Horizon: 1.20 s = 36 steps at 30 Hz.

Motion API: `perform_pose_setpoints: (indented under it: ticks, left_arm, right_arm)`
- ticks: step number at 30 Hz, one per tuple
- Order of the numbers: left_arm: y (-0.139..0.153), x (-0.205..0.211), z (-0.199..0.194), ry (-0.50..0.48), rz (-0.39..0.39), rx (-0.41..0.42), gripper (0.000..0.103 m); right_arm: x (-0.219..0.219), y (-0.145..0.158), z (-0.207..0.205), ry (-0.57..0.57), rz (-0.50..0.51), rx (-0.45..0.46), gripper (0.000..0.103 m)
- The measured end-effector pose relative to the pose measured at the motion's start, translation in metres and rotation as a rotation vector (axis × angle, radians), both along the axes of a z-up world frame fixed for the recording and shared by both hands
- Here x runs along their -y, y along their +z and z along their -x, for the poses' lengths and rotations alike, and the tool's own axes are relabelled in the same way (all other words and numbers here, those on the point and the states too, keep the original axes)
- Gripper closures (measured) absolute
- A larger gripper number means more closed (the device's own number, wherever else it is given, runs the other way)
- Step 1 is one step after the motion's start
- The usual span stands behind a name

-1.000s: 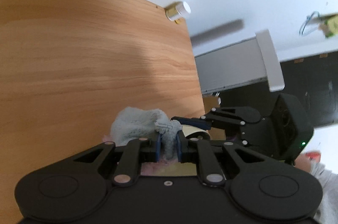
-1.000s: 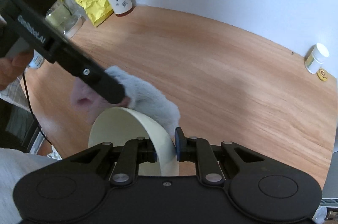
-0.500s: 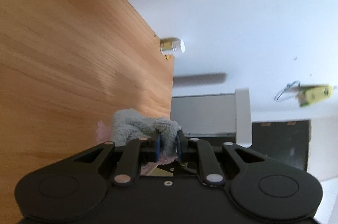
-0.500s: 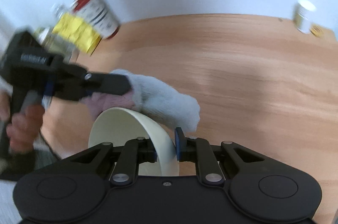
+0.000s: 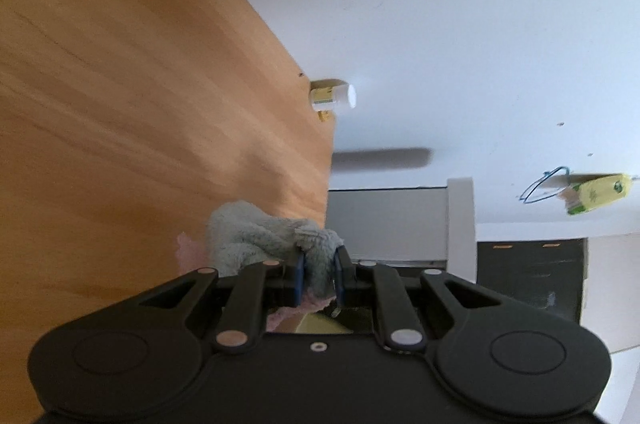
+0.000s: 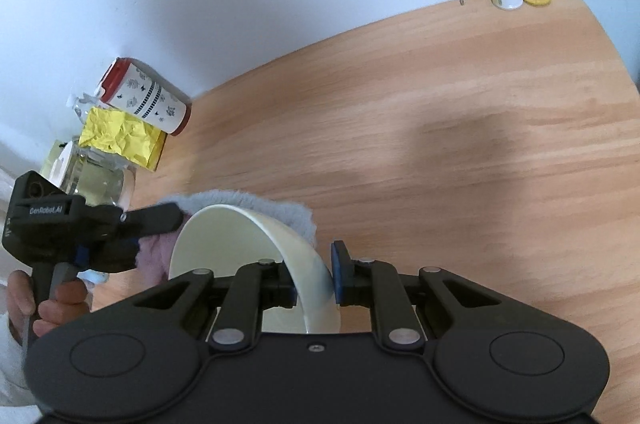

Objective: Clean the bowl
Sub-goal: 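Wipe the bowl's outer wall with the left gripper's cloth while the right holds the rim, then lower the bowl onto the table with the right gripper while the left withdraws the cloth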

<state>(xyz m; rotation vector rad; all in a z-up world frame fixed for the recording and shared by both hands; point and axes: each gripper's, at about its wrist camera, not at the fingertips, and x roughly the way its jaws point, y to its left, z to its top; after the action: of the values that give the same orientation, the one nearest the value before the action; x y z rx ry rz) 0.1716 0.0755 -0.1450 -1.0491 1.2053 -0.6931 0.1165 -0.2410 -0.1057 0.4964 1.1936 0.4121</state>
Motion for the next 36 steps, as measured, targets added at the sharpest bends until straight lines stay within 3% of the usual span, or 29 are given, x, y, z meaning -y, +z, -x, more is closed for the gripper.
perform_pose_setpoints:
  ticks: [5,11,27,36]
  left_arm:
    - [-0.004,-0.001,0.000,-0.005,-0.027,-0.014,0.090]
    - [-0.009,-0.018,0.012,0.015,-0.031,-0.047,0.090]
    - [-0.003,-0.037,0.021,0.057,-0.256,0.012,0.090]
    - [-0.002,-0.040,0.019,0.040,-0.446,0.070,0.089]
  right_arm:
    - [-0.009,0.002,0.004,0.036,-0.001,-0.010,0.084]
    - [0.003,-0.004,-0.001,-0.016,-0.030,-0.037,0.084]
    - [0.013,-0.025,-0.015,-0.077,0.013,-0.032,0.084]
    - [0.017,-0.040,-0.015,-0.106,0.032,-0.049,0.084]
